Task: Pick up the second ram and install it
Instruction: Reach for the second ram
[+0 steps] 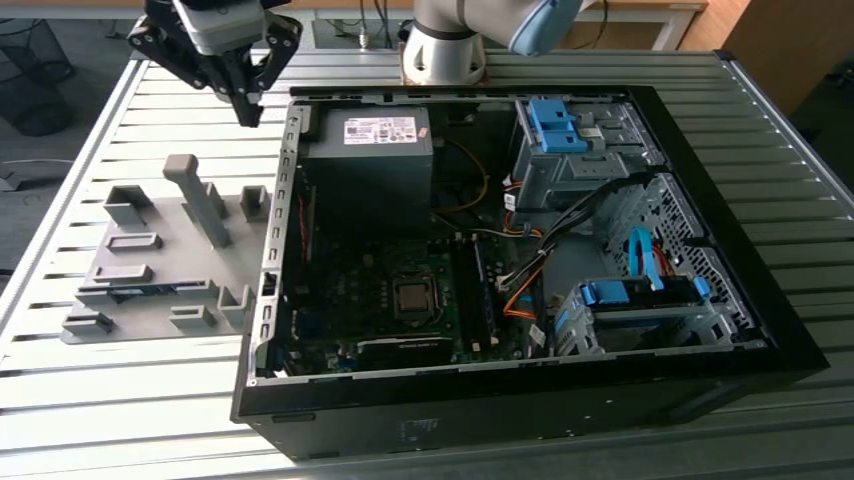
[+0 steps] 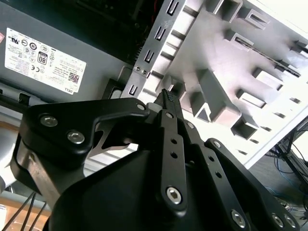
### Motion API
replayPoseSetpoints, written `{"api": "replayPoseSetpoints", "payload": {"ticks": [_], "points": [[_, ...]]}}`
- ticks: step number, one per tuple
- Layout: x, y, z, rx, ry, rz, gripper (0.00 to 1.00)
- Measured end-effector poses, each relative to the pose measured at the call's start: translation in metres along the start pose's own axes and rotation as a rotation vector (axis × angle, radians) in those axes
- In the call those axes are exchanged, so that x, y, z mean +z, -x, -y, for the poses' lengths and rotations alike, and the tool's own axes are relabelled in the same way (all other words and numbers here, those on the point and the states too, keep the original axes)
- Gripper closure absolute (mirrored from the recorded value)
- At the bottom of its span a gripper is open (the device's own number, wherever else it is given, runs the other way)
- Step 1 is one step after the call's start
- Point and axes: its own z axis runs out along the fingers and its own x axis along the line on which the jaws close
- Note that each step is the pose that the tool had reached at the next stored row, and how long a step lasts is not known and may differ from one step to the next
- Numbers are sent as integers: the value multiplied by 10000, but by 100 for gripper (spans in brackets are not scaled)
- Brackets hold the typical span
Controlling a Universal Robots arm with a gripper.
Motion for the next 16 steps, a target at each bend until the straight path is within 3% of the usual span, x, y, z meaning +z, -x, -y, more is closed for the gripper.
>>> {"api": "replayPoseSetpoints", "payload": {"ticks": [5,16], "points": [[0,-116,99,1,0,1,89],[-1,-551,174,-1,-1,0,89]]}}
